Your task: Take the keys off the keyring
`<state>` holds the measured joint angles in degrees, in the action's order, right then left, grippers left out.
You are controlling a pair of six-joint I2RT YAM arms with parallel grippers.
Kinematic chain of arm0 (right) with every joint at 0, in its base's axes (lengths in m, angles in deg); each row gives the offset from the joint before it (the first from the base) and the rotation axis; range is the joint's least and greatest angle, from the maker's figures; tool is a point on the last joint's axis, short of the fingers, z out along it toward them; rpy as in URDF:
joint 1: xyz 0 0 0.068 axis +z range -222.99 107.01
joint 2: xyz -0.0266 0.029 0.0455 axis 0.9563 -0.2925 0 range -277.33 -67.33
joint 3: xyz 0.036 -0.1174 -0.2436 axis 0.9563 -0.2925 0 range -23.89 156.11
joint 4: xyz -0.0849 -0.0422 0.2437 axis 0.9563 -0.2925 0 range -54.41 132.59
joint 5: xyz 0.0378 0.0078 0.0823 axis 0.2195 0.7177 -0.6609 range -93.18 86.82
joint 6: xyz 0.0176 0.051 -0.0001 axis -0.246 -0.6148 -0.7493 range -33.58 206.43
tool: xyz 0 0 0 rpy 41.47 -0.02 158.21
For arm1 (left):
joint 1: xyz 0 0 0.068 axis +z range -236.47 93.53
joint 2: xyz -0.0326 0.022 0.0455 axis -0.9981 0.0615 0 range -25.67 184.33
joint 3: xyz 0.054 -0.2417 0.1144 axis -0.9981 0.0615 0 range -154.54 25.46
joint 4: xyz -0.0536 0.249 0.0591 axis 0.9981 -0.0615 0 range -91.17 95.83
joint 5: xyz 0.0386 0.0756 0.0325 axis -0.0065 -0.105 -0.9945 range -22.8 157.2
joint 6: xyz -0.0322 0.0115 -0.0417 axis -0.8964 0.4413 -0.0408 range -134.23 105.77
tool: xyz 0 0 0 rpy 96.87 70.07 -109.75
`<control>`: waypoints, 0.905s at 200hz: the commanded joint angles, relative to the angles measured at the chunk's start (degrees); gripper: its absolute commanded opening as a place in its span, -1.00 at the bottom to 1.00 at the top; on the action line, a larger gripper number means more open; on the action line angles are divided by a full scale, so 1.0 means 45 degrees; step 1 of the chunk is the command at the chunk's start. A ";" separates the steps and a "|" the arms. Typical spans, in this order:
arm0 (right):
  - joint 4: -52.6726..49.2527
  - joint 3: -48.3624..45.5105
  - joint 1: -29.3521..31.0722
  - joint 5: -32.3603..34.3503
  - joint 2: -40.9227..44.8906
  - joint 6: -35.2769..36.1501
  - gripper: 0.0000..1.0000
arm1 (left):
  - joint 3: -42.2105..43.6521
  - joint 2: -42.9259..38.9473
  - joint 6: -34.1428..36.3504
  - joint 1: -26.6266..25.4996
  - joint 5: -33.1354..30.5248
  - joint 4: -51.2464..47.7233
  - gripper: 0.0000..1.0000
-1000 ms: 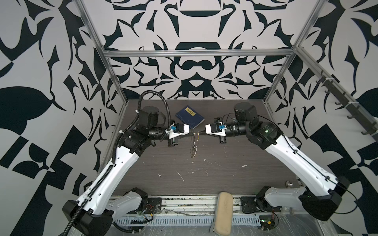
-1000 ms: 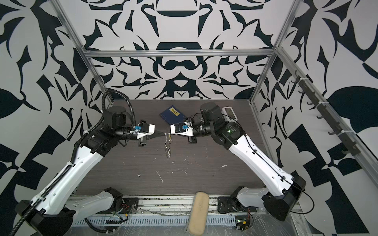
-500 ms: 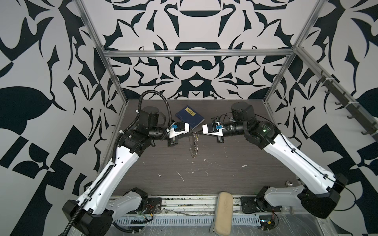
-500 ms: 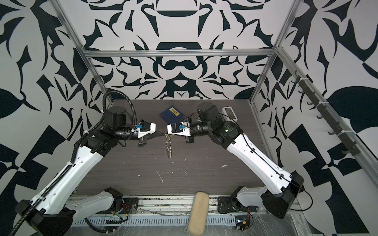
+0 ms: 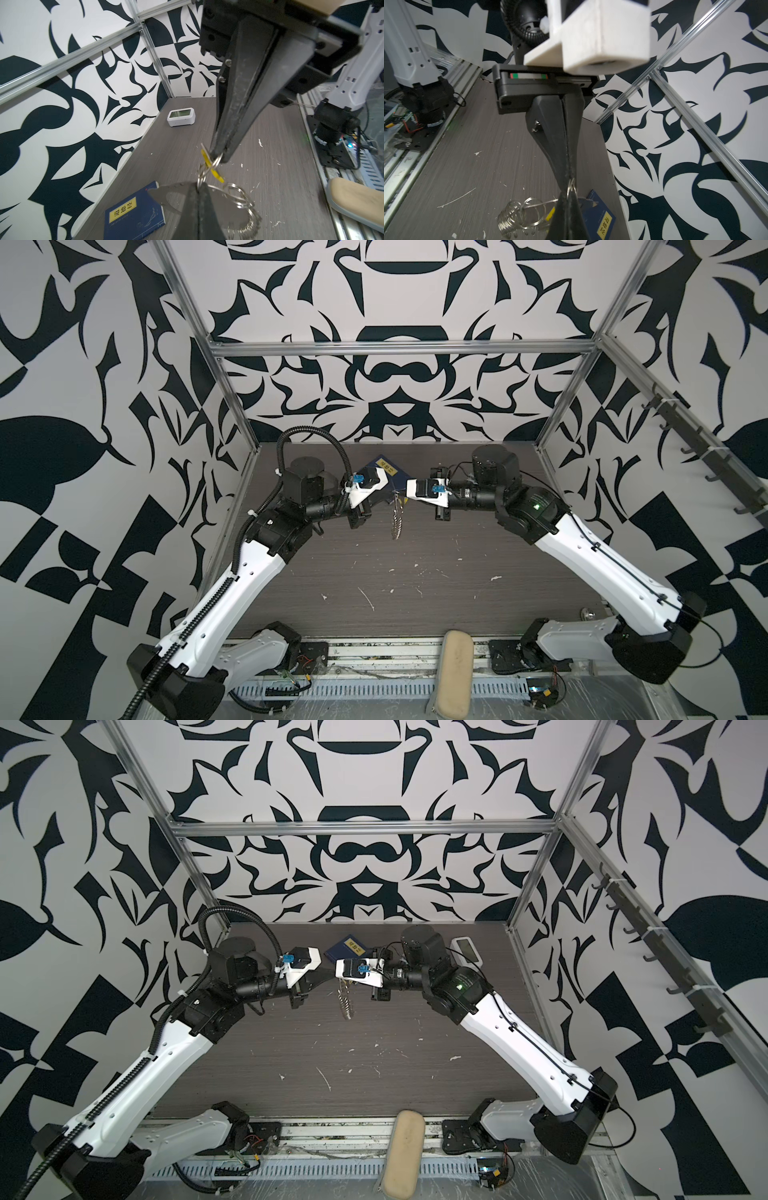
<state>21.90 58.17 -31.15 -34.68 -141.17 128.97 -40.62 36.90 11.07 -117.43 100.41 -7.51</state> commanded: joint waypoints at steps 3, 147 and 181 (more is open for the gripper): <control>0.0878 0.0096 0.0610 -0.0020 0.0073 -0.0799 -1.00 | 0.0097 -0.0044 -0.1842 -0.0350 -0.0804 0.2985 -1.00; 0.0437 0.0005 0.0825 0.1455 0.0239 -0.1379 -0.95 | -0.0308 0.0537 -0.3840 -0.1421 -0.3304 0.4997 -1.00; 0.0456 0.0005 0.0835 0.1492 0.0252 -0.1369 -0.77 | -0.0393 0.0557 -0.3843 -0.1421 -0.3096 0.4957 -1.00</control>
<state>26.38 58.56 -30.06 -22.25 -140.15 124.10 -40.08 39.41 -4.44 -123.14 85.61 5.60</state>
